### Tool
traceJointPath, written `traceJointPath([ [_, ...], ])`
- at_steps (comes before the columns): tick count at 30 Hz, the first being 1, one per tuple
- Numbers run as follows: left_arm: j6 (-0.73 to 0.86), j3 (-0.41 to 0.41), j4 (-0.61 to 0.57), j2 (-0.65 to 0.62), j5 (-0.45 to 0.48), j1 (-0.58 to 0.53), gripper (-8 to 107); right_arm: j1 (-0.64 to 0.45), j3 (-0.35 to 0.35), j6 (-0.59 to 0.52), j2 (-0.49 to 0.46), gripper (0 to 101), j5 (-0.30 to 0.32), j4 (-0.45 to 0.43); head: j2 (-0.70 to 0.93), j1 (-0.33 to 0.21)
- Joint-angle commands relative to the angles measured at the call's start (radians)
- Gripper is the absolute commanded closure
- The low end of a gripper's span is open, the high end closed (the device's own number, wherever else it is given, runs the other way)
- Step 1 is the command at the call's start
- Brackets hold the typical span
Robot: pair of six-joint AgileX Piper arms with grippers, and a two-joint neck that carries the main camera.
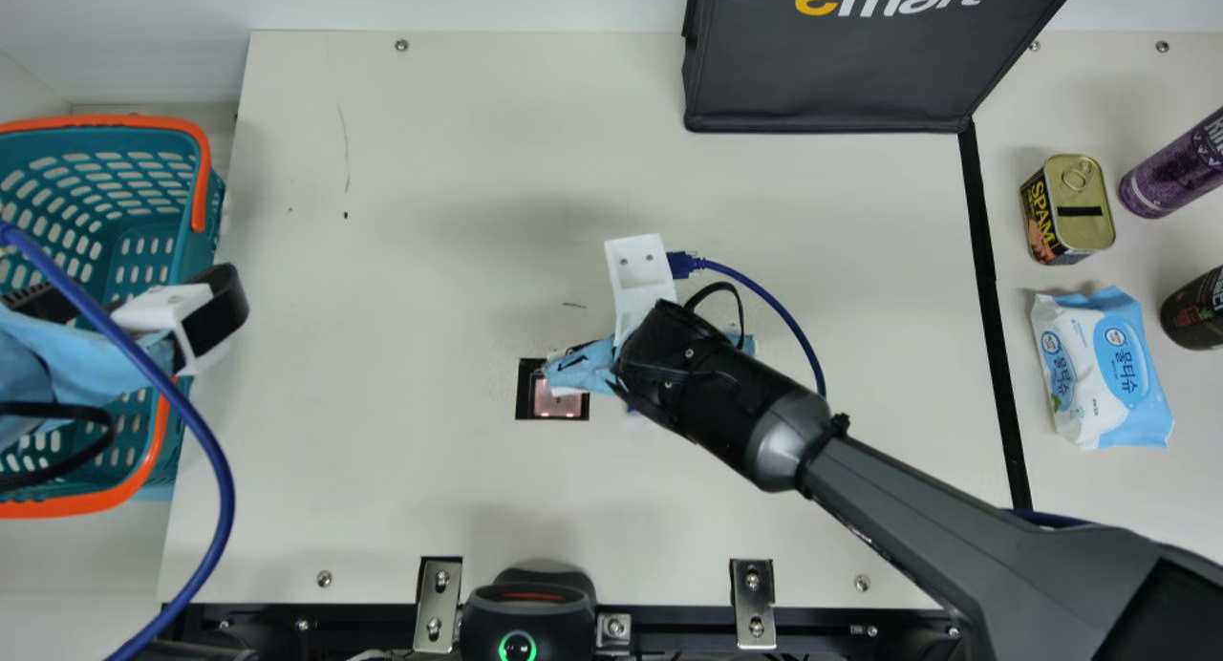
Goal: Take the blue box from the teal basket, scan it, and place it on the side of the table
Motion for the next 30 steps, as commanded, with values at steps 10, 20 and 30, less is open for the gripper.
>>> traceJointPath([
  [10, 0.0, 0.0, 0.0, 0.0, 0.0, 0.0, 9, -0.005, 0.008, 0.034, 0.014, 6, -0.009, 0.01, 0.0, -0.029],
  [20, 0.0, 0.0, 0.0, 0.0, 0.0, 0.0, 9, -0.007, 0.009, 0.04, 0.027, 6, 0.001, 0.006, 0.0, -0.029],
  [30, 0.0, 0.0, 0.0, 0.0, 0.0, 0.0, 9, -0.008, 0.009, 0.033, 0.04, 33, 0.009, 0.007, 0.0, -0.029],
])
